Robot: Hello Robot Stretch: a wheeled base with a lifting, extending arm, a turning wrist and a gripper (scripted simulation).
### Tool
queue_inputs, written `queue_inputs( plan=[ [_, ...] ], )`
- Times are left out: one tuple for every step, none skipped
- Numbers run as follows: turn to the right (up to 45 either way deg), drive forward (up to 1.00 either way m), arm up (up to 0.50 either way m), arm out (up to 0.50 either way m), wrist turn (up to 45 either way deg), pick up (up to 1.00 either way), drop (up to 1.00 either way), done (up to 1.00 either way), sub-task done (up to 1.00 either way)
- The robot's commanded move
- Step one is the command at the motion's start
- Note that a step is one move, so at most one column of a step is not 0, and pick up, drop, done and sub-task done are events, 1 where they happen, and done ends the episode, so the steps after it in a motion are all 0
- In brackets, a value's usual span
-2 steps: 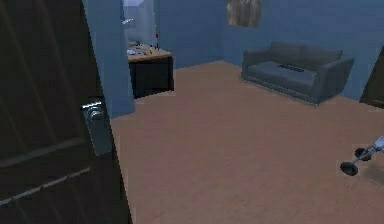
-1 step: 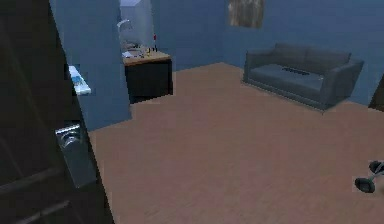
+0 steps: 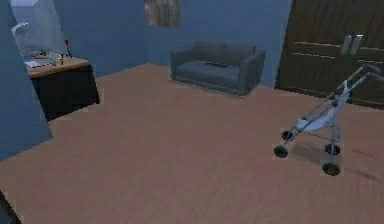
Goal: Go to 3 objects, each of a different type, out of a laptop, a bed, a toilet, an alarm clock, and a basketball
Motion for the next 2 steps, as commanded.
queue_inputs(
  plan=[
    [0.0, 0.85, 0.0, 0.0, 0.0, 0.0, 0.0, 0.0, 0.0],
    [-45.0, 0.0, 0.0, 0.0, 0.0, 0.0, 0.0, 0.0, 0.0]
  ],
)
